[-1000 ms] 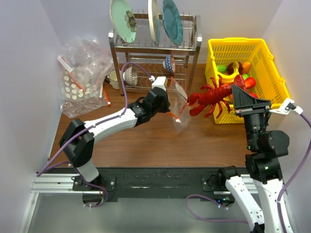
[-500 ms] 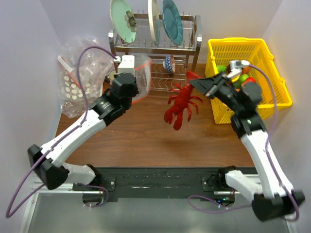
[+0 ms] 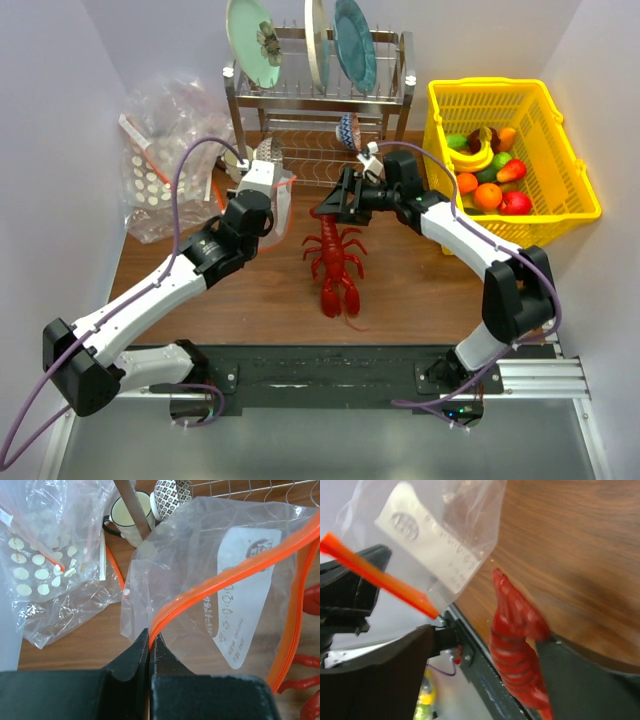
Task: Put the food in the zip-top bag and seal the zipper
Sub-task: Place the fake lobster at the center of the board, then adjust the fake lobster at the center of the board.
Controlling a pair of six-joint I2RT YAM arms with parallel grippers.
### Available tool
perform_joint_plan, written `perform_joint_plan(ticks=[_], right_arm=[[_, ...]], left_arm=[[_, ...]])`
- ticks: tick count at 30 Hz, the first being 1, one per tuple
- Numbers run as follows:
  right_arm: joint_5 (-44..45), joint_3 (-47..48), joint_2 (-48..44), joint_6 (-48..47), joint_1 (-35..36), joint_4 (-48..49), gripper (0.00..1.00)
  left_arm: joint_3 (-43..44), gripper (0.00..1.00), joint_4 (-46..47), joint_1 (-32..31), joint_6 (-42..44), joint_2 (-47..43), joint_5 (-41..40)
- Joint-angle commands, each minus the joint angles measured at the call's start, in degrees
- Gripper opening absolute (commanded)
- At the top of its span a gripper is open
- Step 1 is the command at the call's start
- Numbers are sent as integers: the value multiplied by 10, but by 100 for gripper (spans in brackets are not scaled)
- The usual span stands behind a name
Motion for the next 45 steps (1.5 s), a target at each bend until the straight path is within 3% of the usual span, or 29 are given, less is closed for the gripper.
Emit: perform_joint_plan(ticks=[1, 8, 17, 23, 27, 33, 40, 45], right_arm=[[37, 57, -19, -91, 10, -69, 94], [142, 24, -94, -165, 14, -172, 95], [253, -141, -236, -183, 78, -212, 98], [292, -253, -282, -143, 116, -179, 83], [334, -290, -267, -132, 151, -164, 72], [429, -288, -192, -124, 223, -137, 64], [509, -259, -107, -123, 275, -120, 60], [517, -243, -83, -124, 288, -99, 61]], left_arm=[[0, 0, 32, 2, 31, -34, -9], [3, 0, 36, 1, 69, -29, -8], [-5, 0, 37, 2, 106, -28, -8], [-11, 0, 37, 2, 128, -33, -72], [-13, 0, 37, 1, 146, -37, -141], [-14, 0, 45, 1, 192, -53, -204], [-18, 0, 46, -2, 201, -63, -193], [-23, 0, 37, -8, 201, -45, -179]])
